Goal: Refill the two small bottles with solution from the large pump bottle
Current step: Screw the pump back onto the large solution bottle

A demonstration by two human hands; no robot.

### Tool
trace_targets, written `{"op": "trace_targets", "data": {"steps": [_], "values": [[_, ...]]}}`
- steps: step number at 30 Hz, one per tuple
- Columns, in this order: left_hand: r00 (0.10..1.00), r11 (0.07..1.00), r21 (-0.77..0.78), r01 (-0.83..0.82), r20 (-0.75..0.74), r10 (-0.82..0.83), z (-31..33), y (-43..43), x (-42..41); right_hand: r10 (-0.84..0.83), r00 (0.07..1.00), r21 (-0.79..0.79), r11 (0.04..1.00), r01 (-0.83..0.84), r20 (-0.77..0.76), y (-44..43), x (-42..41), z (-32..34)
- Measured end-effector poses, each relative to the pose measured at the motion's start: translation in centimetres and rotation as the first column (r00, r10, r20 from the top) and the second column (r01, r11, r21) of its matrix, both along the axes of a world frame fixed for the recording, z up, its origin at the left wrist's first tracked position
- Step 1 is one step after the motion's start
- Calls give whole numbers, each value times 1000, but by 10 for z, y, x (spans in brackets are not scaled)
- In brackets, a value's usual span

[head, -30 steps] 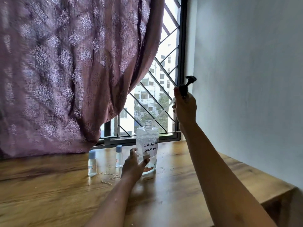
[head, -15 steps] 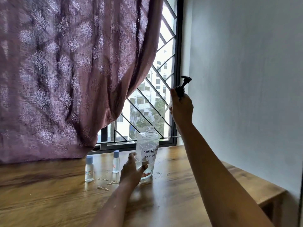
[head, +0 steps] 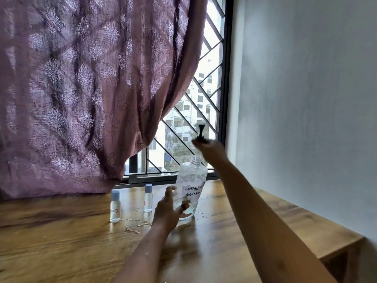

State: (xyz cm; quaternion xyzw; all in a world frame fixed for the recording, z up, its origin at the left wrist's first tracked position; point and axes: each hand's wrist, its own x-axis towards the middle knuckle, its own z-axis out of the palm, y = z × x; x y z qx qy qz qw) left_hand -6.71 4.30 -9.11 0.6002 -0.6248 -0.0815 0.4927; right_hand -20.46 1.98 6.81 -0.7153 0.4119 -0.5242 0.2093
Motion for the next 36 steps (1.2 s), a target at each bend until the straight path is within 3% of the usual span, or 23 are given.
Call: {"op": "trace_targets", "data": {"steps": [3, 10, 15, 19, 23, 29, 33, 36], "values": [[1000, 1000, -5, 3, -21, -3, 0, -1, 2, 9, 995, 110, 994, 2, -102, -15, 10, -38], [999, 1000, -13, 21, -32, -21, -2, -5, 4, 133, 976, -59, 990, -125, 173, -13, 18, -46], [998, 997, -61, 50, -41, -52, -3, -4, 2, 83, 952, -124, 991, -48, 295, -13, 29, -52], [984, 983, -149, 108, -125, -127, 5, -2, -3, 104, 944, -140, 988, -62, 313, -13, 32, -52], [974, 974, -223, 39, -211, -87, 12, 1, -11, 181, 944, -168, 976, -138, 275, -12, 39, -51], [983, 975, -223, -1, -177, -39, 10, 2, -4, 357, 886, -160, 933, -323, 295, -8, 39, -51], [982, 973, -229, 28, -173, -69, 10, 0, -3, 303, 928, -179, 947, -268, 216, -15, 31, -54], [989, 971, -236, 35, -133, -68, 10, -1, -6, 116, 979, -228, 971, -76, 166, -19, 28, -53]]}}
